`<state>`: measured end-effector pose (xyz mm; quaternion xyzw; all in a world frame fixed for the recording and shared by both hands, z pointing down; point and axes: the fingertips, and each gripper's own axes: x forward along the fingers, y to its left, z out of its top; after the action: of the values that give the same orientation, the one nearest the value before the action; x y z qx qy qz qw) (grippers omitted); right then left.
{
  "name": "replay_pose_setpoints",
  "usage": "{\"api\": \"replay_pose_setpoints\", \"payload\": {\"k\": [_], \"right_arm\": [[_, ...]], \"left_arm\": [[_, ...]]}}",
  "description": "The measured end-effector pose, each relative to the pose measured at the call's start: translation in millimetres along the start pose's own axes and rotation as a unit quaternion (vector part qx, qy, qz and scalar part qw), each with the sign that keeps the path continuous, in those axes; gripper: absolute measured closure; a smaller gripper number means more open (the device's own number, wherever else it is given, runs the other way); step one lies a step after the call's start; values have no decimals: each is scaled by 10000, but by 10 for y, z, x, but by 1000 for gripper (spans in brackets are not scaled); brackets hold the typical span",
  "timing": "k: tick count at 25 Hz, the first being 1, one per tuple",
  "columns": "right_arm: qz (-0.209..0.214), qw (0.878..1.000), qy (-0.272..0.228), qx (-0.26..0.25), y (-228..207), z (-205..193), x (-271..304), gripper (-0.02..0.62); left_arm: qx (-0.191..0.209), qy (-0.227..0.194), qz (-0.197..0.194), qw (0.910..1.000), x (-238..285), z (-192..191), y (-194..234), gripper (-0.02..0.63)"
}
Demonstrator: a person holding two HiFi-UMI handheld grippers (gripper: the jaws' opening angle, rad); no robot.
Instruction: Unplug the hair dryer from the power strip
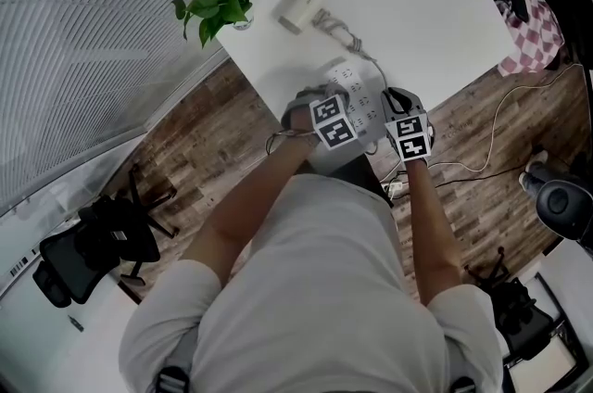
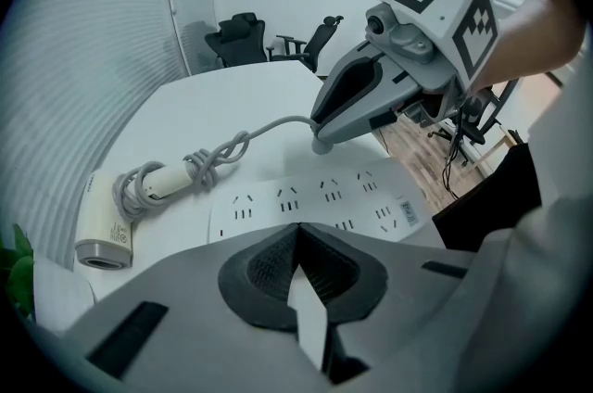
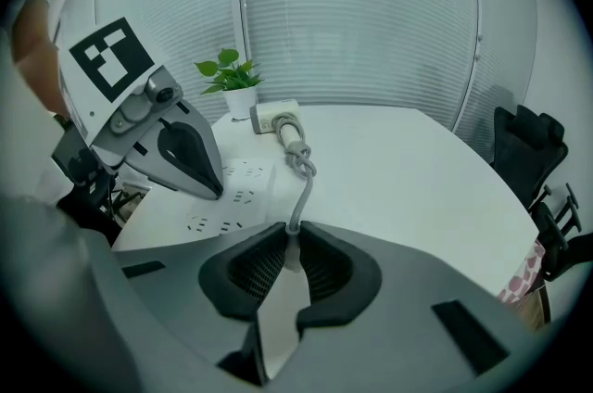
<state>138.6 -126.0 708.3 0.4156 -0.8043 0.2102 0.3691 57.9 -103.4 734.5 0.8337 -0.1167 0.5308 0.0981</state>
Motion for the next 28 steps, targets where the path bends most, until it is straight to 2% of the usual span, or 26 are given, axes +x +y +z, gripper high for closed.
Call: {"api": "replay_pose_setpoints", "payload": {"k": [10, 13, 18, 22, 28], "right_arm": [[-151, 9998, -96, -22, -23, -48, 18, 529], [-189, 9995, -214, 125, -38, -8, -46, 518], [-275, 9981, -455, 308, -109, 126, -227, 509], [-320, 9950, -847, 419, -118, 377, -439, 509], [-171, 9865, -1516, 603, 12, 920, -831, 511]], "left_arm": [[14, -115, -33, 9999, 2, 9, 0, 577], [-52, -384, 78, 9992, -51, 31, 31, 577], [-508, -1081, 304, 9924, -299, 144, 98, 577], [-988, -1771, 428, 9783, -665, 261, 164, 577], [-1707, -2913, 585, 9395, -1376, 508, 318, 577]]}}
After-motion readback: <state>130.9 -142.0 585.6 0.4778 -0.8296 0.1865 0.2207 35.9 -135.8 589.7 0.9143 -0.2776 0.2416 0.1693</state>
